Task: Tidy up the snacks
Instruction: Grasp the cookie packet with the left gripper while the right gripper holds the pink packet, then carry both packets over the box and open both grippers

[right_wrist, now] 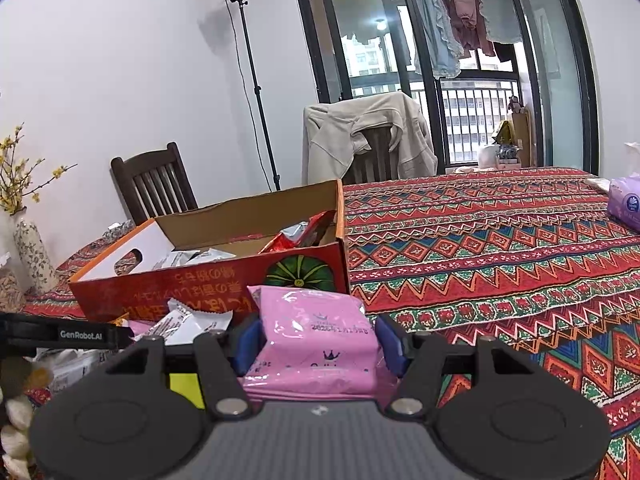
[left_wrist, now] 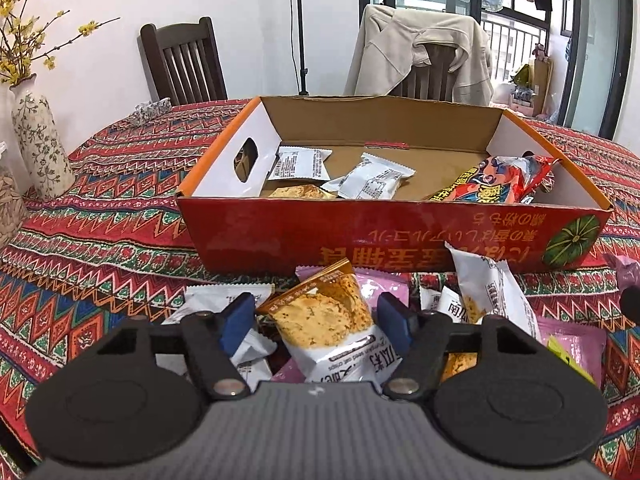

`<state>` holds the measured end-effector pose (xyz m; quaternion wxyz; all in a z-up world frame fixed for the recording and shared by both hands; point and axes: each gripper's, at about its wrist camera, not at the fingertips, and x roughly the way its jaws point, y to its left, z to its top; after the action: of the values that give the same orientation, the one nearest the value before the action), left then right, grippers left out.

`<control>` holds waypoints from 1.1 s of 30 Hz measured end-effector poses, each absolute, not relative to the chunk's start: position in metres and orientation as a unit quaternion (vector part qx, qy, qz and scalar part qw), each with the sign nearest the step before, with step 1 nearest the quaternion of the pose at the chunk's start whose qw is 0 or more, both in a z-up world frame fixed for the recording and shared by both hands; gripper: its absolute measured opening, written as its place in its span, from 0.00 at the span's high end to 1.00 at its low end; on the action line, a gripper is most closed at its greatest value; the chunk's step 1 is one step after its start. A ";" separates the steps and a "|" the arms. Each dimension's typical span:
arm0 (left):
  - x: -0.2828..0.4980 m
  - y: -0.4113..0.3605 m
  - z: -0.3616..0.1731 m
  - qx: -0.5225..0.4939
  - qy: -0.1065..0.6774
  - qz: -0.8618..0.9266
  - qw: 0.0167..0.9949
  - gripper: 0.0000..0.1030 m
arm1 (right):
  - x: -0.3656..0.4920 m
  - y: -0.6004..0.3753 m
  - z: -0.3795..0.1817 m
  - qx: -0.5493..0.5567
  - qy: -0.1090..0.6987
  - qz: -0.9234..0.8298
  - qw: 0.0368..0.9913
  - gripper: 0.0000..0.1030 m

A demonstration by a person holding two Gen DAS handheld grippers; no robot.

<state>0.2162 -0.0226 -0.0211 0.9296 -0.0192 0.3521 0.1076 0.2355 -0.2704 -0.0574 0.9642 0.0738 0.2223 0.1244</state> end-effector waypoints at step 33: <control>0.173 -0.021 0.024 -0.020 0.251 0.076 0.965 0.45 | 0.218 -0.270 -0.051 0.056 0.182 0.120 0.974 0.42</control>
<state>0.1728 -0.0215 0.0241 0.9648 -0.0200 0.2511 0.0759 0.2182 -0.2701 -0.0507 0.9744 0.0562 0.1818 0.1201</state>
